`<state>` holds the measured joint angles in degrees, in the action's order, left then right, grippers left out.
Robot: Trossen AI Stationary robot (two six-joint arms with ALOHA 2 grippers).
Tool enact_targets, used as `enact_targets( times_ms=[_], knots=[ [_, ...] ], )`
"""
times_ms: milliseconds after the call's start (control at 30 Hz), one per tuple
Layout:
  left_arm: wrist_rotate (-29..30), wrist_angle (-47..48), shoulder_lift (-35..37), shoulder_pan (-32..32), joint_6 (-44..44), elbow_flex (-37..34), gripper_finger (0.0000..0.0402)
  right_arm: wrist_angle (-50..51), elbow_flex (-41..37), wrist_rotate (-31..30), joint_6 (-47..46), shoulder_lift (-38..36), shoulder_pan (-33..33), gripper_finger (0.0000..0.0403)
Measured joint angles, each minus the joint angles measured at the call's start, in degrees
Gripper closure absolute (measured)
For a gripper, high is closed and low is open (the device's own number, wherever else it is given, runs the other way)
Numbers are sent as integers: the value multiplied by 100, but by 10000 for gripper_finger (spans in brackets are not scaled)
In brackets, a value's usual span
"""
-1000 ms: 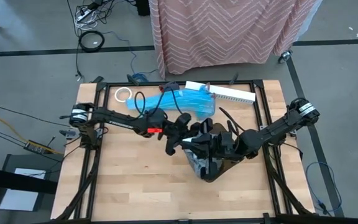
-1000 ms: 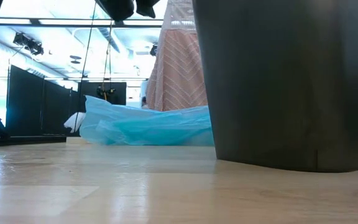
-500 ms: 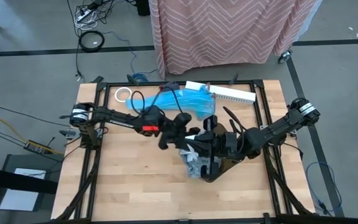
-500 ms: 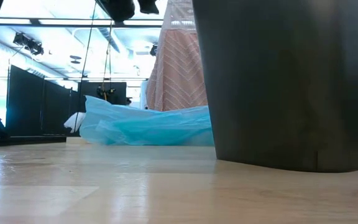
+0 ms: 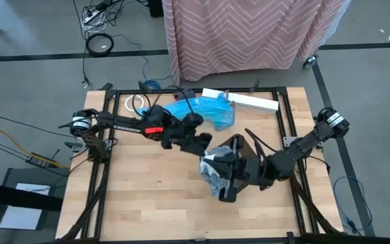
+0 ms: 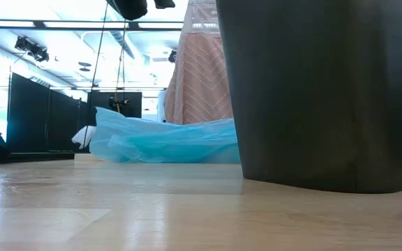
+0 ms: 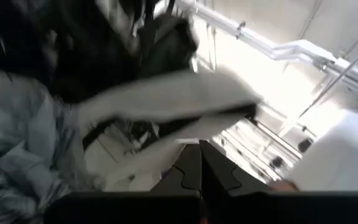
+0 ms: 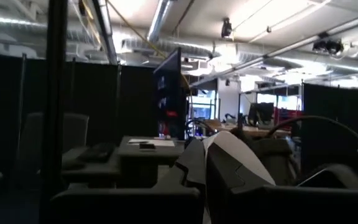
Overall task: Place trash/remove bag and relplace
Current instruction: Remove the blue trash bag from the black trash bin using the drawstring
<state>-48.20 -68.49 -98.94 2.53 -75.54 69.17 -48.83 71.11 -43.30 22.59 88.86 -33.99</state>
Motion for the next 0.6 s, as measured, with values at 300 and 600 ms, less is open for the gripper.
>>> enact_targets(
  times_ms=[300,600],
  knots=[
    [353,-442,126,293,-52,4,402,-663,-2,-789,1088,-2,-449,403],
    [655,-1093,159,534,-617,4,402,128,-8,-1914,444,142,-458,403]
  ],
)
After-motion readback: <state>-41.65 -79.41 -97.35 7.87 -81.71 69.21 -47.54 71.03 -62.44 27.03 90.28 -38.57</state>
